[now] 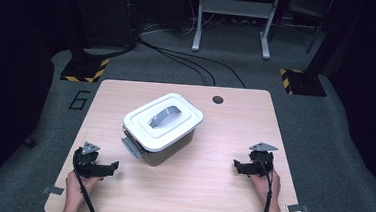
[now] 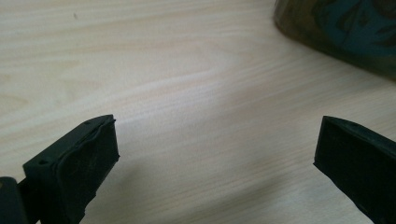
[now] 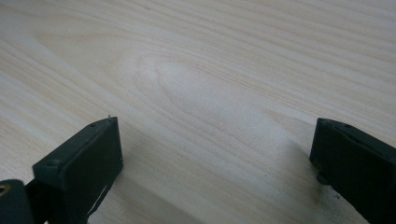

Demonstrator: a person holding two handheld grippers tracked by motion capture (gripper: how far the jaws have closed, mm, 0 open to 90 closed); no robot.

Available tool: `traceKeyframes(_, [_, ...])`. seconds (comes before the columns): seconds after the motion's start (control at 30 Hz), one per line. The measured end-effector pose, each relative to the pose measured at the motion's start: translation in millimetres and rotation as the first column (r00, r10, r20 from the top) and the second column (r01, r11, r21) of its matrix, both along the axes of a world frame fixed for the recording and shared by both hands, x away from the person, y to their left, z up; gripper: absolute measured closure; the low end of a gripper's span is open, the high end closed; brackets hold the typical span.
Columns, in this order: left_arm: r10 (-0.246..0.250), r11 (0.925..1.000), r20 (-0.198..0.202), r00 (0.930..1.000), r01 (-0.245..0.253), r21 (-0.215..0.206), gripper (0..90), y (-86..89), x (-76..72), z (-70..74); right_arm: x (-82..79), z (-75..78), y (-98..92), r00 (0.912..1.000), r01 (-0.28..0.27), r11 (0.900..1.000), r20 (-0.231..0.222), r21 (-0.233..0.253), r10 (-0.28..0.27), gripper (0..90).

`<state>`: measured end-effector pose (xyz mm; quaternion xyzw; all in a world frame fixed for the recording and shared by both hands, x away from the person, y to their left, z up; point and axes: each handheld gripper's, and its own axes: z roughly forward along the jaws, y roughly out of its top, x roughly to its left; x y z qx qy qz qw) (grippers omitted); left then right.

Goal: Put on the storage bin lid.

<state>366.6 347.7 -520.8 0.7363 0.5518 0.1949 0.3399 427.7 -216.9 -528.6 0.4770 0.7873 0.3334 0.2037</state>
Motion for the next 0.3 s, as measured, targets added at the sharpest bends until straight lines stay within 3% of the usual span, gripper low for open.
traceKeyframes(0.07, [0.011,0.9999,-0.001,0.9999,-0.011,0.001,0.0,0.0,-0.4,-6.0,0.0,0.0,0.0,1.0000,0.000,1.000,0.000,0.000,0.000,1.6])
traceKeyframes(0.1, [0.020,0.9998,0.027,0.9994,-0.020,0.003,0.0,0.1,-1.5,-10.0,0.0,0.0,0.1,1.0000,0.001,1.000,0.000,0.000,-0.001,1.6])
traceKeyframes(0.3, [0.022,0.9992,0.031,0.9993,-0.023,0.033,0.0,-1.8,-3.2,-10.9,-0.1,0.0,0.1,1.0000,0.001,1.000,0.000,0.000,-0.001,1.6])
